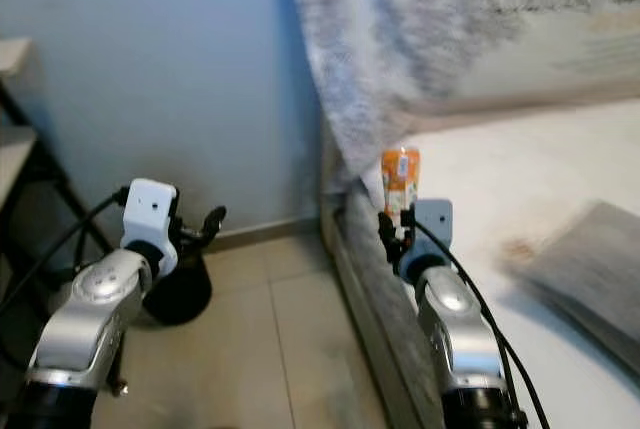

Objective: Clean up the room

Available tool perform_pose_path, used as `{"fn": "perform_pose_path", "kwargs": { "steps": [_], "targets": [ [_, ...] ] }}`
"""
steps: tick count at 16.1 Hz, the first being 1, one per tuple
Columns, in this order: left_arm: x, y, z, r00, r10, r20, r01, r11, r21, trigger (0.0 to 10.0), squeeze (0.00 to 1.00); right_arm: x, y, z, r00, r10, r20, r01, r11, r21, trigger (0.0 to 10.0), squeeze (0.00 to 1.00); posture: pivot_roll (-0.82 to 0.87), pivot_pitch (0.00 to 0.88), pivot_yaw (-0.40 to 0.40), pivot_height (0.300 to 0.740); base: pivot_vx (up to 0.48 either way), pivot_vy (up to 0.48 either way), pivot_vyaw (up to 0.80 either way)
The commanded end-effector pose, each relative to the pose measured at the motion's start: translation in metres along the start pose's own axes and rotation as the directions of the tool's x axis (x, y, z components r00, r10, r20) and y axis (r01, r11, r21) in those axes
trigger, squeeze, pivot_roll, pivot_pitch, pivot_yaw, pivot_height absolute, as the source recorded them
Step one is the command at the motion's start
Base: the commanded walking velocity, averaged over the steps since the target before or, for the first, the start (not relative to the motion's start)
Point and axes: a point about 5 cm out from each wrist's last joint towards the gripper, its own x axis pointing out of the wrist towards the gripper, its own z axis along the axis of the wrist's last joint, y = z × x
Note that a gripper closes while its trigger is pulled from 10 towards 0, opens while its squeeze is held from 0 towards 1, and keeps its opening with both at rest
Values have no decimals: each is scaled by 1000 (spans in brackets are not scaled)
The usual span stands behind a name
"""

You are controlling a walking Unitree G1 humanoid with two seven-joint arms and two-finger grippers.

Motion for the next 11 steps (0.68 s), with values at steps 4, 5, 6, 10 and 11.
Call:
{"fn": "perform_pose_path", "kwargs": {
  "steps": [4,5,6,10,11],
  "targets": [
    [1,5,2,1000,16,5,-16,1000,3,10000,35,3,6,4,1000,15,24,-15,1000,16,10000,0,-10,0,23,740,326,0,200],
    [1,5,2,1000,14,5,-14,1000,3,10000,39,3,7,4,999,21,26,-21,1000,13,10000,0,-10,0,23,740,326,0,800],
    [1,5,3,1000,12,5,-12,1000,3,10000,35,4,7,4,999,26,25,-26,1000,11,10000,0,-10,0,24,740,330,0,800],
    [2,6,3,1000,12,8,-12,1000,8,10000,39,4,5,3,1000,18,19,-18,1000,17,10000,0,-9,0,24,740,329,0,713],
    [2,6,4,1000,11,8,-11,1000,11,10000,39,4,4,3,1000,10,14,-11,1000,29,10000,0,-10,0,25,740,326,0,0]
  ]
}}
